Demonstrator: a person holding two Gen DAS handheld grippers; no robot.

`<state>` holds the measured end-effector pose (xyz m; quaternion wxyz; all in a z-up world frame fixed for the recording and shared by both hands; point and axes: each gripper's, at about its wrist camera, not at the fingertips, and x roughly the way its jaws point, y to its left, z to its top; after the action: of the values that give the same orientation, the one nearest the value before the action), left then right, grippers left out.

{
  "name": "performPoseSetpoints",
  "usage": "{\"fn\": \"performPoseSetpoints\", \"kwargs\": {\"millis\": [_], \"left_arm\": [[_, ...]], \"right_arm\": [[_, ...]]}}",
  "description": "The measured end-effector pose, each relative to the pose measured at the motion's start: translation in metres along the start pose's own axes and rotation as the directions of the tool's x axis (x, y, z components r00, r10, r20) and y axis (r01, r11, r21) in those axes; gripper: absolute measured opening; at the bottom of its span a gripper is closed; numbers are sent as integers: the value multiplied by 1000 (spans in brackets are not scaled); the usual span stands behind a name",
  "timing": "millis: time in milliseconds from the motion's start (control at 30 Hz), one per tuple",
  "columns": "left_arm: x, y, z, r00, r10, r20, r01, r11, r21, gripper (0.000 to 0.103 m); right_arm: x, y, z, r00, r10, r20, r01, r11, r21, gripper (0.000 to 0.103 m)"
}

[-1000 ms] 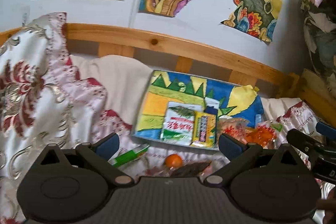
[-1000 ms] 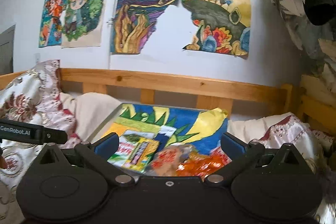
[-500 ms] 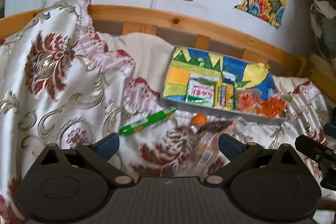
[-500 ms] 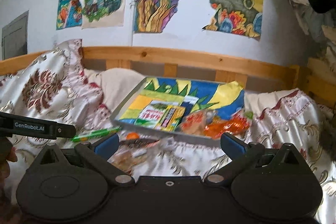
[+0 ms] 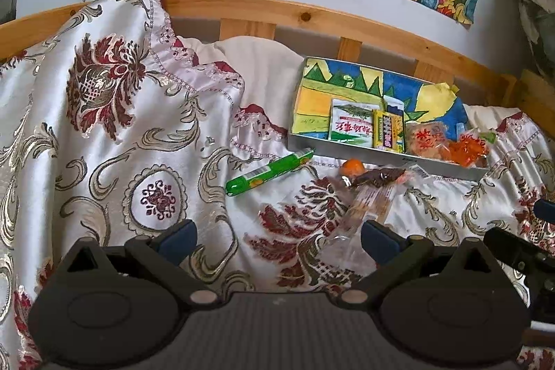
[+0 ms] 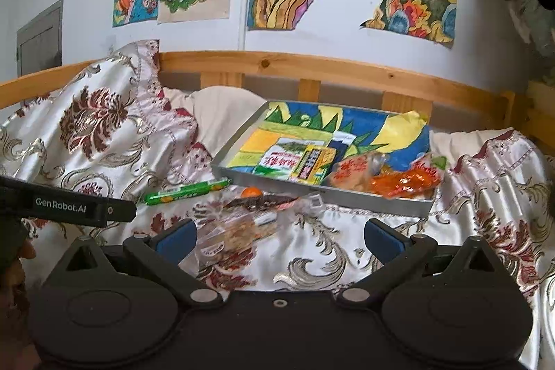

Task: Organize snacks
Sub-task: 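Withdraw both open tools from the tray back over the remaining snacks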

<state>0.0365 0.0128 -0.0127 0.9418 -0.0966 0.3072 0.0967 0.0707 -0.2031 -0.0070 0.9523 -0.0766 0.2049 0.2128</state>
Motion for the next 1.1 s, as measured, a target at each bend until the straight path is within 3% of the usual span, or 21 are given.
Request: {"fn": "performPoseSetpoints", "kwargs": {"millis": [533, 1100], "left_arm": [[4, 5, -2, 998, 49, -36, -48, 998, 27, 102], [12, 13, 9, 996, 78, -37, -77, 996, 38, 102]], "right_arm": [[13, 2, -12, 997, 27, -68, -26, 999, 21, 102], [21, 9, -13, 995, 65, -78, -64, 998, 18, 102]]}}
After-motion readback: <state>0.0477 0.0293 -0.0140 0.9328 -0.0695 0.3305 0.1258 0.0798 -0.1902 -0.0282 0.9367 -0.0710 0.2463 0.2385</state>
